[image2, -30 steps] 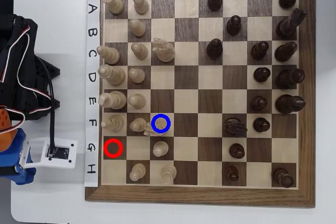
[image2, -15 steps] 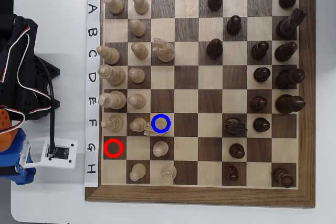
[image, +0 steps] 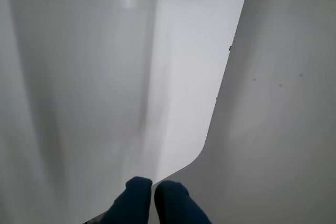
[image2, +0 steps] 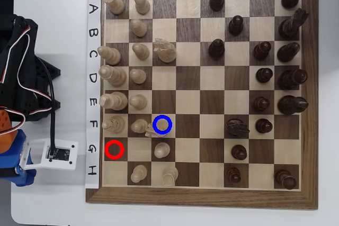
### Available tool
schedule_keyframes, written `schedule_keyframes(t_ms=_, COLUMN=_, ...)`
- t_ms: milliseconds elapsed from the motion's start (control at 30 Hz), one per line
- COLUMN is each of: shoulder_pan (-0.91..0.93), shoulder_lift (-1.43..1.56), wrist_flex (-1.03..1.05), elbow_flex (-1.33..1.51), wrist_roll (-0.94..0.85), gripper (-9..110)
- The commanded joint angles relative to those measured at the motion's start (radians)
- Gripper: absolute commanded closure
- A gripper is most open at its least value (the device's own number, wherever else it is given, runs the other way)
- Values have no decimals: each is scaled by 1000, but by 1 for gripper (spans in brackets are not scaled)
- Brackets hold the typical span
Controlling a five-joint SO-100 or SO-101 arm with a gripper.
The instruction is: Move the piece to destination
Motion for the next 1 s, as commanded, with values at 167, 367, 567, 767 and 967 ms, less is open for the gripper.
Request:
schedule_keyframes(t_ms=167, shoulder_pan=20, shoulder_lift=58, wrist_flex=6, elbow_flex=-5, wrist_roll=11, gripper=101)
schedule_keyframes(t_ms=367, shoulder_pan=20, shoulder_lift=58, wrist_flex=6, elbow_flex=-5, wrist_roll=11, gripper=101)
schedule_keyframes(t_ms=567, shoulder_pan=20, shoulder_lift=58, wrist_flex=6, elbow_flex=-5, wrist_roll=11, gripper=101)
schedule_keyframes(t_ms=767, shoulder_pan=20, shoulder_lift=58, wrist_flex=6, elbow_flex=-5, wrist_roll=11, gripper=101)
schedule_keyframes(t_ms=967, shoulder_pan=20, shoulder_lift=58, wrist_flex=6, elbow_flex=-5, wrist_roll=26, gripper=101)
